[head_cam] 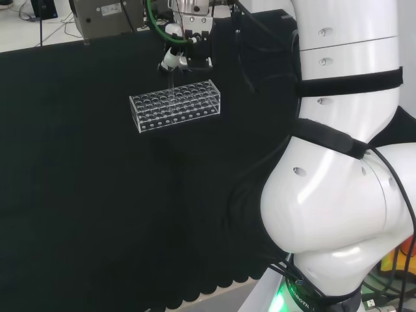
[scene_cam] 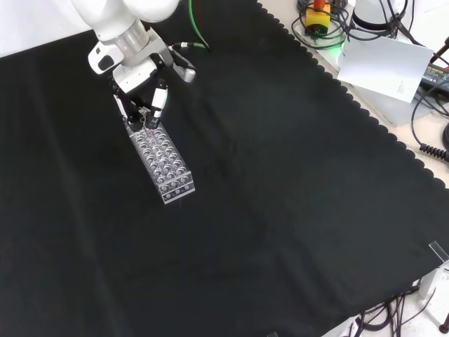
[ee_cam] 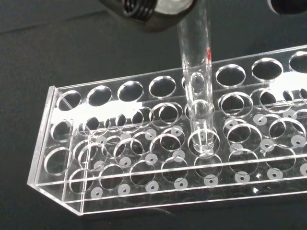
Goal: Put the test tube back in the rack.
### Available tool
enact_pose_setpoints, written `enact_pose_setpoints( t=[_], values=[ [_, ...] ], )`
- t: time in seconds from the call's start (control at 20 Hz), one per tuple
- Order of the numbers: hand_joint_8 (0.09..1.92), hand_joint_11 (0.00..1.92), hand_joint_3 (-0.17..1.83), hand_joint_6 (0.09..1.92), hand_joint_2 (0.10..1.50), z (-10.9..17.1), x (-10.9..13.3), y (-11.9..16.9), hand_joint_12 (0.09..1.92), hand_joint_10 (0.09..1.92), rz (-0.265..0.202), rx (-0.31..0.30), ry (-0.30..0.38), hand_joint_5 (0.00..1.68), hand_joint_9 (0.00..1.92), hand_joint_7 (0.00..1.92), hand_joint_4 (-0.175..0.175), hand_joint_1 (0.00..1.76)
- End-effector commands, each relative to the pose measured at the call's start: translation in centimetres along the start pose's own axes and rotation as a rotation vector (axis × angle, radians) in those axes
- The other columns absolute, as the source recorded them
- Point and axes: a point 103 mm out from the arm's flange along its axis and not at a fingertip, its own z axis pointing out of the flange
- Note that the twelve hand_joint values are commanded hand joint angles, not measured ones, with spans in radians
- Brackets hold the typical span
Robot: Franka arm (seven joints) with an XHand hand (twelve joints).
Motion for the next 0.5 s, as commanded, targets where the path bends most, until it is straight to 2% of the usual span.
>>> enact_pose_setpoints(
  t=[0.05, 0.5],
  values=[
    [0.58, 1.54, -0.17, 0.09, 1.05, 0.9, -0.2, 0.1, 0.74, 0.09, -0.008, 0.02, 0.017, 1.41, 1.8, 1.41, -0.175, 1.33],
    [0.58, 1.54, -0.17, 0.09, 1.05, 2.7, -0.2, -0.3, 0.74, 0.09, 0.0, 0.045, 0.036, 1.41, 1.8, 1.41, -0.175, 1.33]
  ],
)
